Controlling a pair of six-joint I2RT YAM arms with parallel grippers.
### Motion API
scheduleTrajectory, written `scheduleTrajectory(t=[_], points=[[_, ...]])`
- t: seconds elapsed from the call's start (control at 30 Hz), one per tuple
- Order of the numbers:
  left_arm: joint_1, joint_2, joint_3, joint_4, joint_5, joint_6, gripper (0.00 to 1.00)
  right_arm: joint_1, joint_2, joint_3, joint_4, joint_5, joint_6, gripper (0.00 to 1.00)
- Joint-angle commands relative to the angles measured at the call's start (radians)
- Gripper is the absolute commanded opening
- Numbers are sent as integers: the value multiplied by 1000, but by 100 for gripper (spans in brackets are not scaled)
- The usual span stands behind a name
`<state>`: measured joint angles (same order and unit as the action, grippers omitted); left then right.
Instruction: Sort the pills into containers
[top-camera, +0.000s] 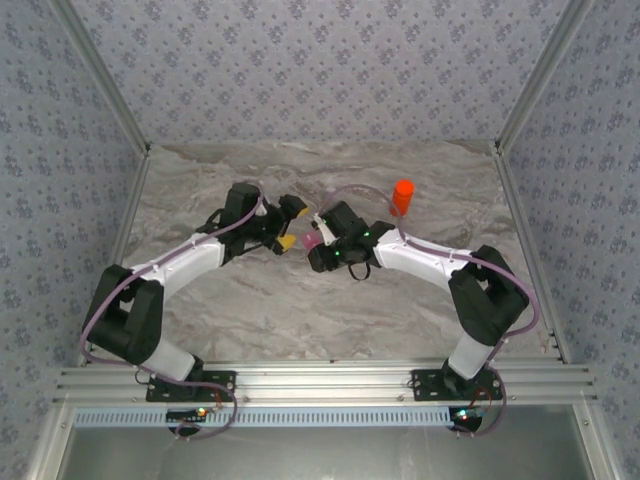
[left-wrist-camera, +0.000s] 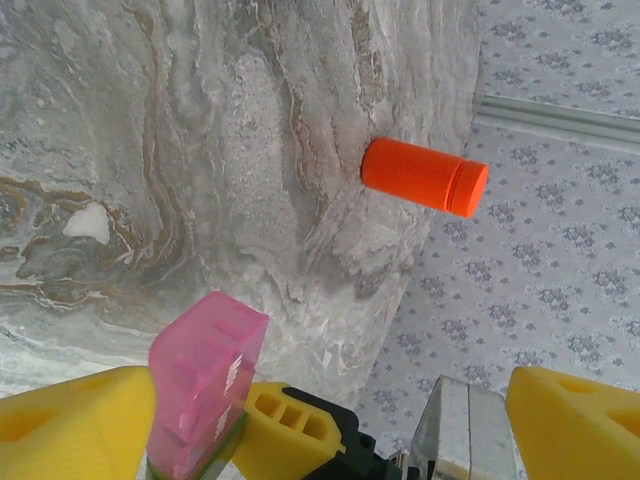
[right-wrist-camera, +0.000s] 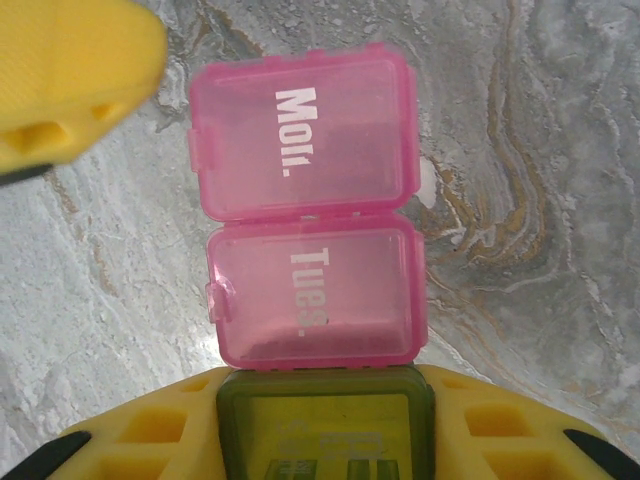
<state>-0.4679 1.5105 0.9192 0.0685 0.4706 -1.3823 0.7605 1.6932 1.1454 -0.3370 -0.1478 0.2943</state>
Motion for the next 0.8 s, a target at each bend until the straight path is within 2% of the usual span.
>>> scheduleTrajectory(t=[0.0,0.77], points=[[-19,23,35,40,-13,-32,90,-1,-29,-6,17,-20,-4,25],[-49,37,79,56,-20,-70,90,11,13,-9,19,16,-2,23]])
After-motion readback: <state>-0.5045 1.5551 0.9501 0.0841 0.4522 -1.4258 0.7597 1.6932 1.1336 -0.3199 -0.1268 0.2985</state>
